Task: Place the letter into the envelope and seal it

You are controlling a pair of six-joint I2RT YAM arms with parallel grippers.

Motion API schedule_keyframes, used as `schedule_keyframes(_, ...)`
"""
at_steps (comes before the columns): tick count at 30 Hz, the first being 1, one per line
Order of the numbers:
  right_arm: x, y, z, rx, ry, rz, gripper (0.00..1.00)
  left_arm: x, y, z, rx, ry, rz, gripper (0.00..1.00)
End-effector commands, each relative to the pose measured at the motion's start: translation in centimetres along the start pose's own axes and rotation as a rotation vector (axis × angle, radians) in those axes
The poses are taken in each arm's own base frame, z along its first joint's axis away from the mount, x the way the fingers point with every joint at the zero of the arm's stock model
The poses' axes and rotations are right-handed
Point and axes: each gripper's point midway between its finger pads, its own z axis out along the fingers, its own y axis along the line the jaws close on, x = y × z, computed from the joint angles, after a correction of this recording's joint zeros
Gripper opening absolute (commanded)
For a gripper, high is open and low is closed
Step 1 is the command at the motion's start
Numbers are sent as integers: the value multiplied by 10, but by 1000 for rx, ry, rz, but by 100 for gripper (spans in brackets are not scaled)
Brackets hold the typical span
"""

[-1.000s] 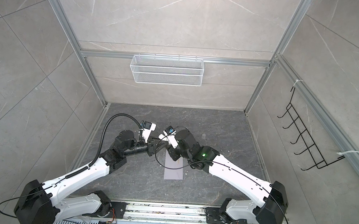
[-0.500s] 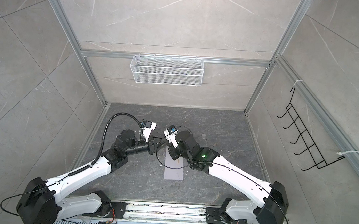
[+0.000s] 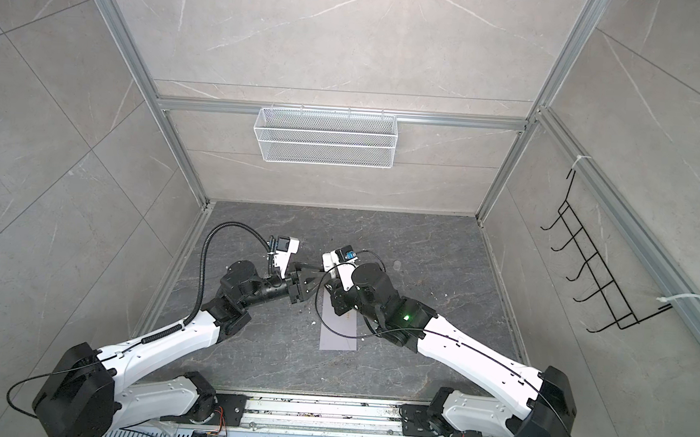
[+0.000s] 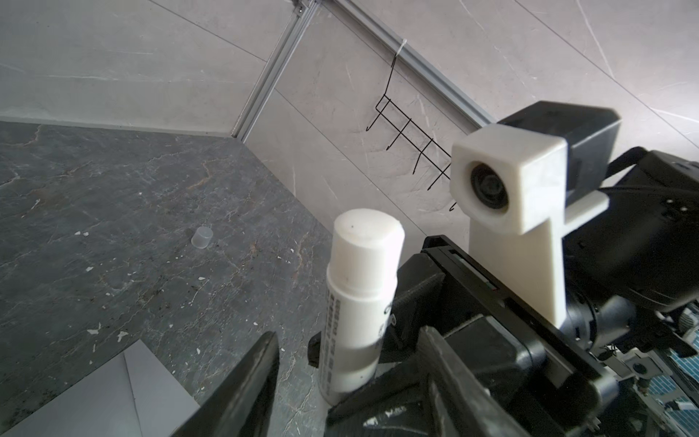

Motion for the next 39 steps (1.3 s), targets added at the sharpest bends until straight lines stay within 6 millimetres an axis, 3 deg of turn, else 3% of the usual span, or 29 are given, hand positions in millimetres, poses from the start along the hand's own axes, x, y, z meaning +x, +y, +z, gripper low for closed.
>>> schedule_keyframes(1,-14,17,-5,-89,-56,35,7,-18,-24,-5,83,-67,67,61)
schedule_keyframes(7,-13,25,0,-136,-46,50,7,-22,-28,-4,101,-78,72,59)
schedule_keyframes(15,-14,28,2,-151,-48,60,7,-21,-28,-2,115,-74,69,44)
schedule_keyframes(18,-13,28,5,-154,-44,66,7,-21,-28,-1,118,-73,66,36)
schedule_keyframes(26,-16,27,6,-146,-58,84,10,-20,-28,0,120,-70,62,3)
schedule_keyframes(29,-17,26,7,-137,-58,87,18,-20,-28,0,119,-71,63,0)
schedule_keyframes(33,-17,19,3,-100,-62,89,42,-20,-28,-1,112,-67,69,0)
schedule_keyframes(39,-19,-9,-23,43,-93,94,66,-11,-21,-6,38,-3,116,0)
